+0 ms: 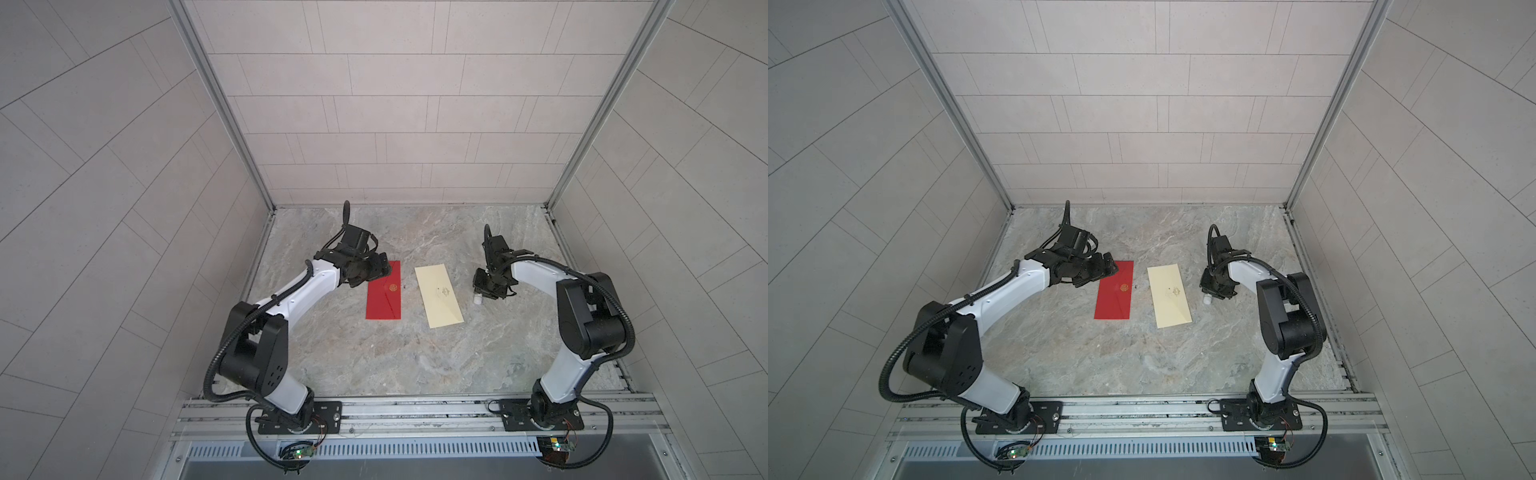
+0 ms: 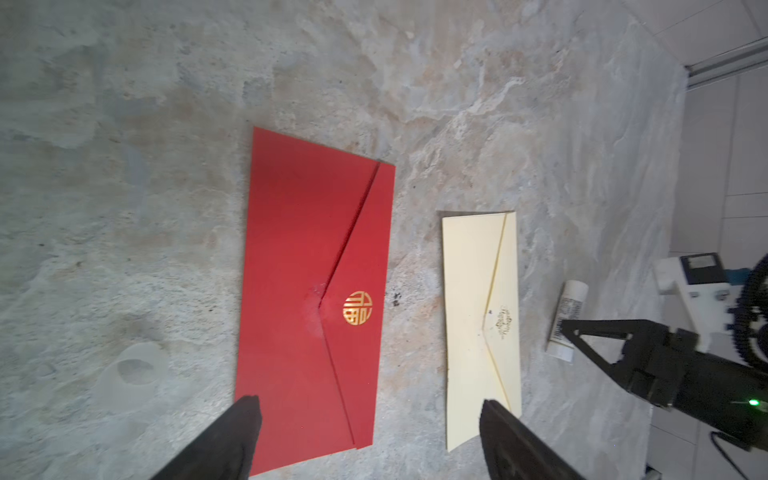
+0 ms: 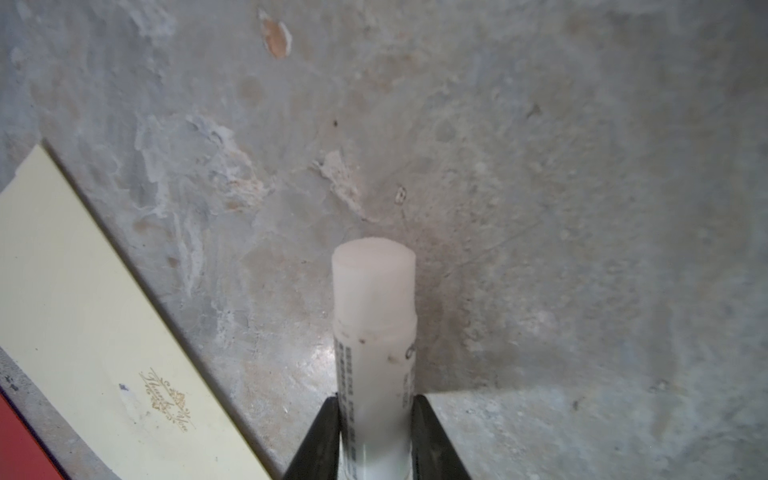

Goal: Place the letter into the envelope and seal it

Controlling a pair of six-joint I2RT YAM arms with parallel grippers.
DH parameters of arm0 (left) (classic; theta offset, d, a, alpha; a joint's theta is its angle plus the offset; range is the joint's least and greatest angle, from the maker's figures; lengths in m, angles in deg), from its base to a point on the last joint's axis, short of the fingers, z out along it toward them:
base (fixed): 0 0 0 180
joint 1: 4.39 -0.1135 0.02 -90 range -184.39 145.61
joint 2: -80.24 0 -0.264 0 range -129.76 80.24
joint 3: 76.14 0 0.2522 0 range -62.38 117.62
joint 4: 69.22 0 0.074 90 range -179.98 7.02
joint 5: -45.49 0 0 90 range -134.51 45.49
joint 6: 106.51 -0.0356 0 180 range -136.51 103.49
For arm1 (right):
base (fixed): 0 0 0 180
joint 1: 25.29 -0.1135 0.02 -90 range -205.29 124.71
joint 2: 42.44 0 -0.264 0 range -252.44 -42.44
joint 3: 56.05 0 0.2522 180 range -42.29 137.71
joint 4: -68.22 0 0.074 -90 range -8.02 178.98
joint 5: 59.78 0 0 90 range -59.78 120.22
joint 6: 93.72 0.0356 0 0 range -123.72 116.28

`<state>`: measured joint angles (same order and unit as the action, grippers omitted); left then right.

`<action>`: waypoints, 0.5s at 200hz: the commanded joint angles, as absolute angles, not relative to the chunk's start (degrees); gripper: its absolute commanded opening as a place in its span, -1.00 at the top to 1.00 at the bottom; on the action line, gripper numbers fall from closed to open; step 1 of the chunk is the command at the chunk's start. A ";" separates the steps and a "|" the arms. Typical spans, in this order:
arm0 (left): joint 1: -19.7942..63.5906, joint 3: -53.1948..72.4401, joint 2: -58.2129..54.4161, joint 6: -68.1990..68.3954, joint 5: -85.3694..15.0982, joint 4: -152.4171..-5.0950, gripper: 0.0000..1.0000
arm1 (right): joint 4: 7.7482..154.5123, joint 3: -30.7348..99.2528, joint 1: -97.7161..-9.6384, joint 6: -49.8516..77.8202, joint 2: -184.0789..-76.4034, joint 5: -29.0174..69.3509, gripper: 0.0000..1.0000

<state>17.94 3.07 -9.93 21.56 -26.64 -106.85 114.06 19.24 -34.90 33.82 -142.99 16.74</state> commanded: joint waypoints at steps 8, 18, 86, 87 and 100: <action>18.63 5.51 -11.88 24.70 -21.98 -102.23 -0.87 | 117.80 15.60 -35.90 33.99 -143.94 19.18 0.37; 18.97 6.19 -12.38 24.67 -21.75 -102.18 -0.89 | 117.81 15.29 -36.08 33.91 -144.13 19.23 0.37; 22.42 8.23 -15.68 29.36 -13.76 -97.58 -0.94 | 107.97 13.26 -37.44 28.31 -134.19 4.38 0.83; 22.50 8.26 -15.75 29.41 -13.57 -97.44 -0.94 | 107.76 13.30 -37.52 28.21 -134.06 3.85 0.83; 23.80 9.09 -16.37 29.71 -11.57 -96.29 -0.94 | 104.93 13.67 -38.73 27.42 -131.63 -3.08 0.83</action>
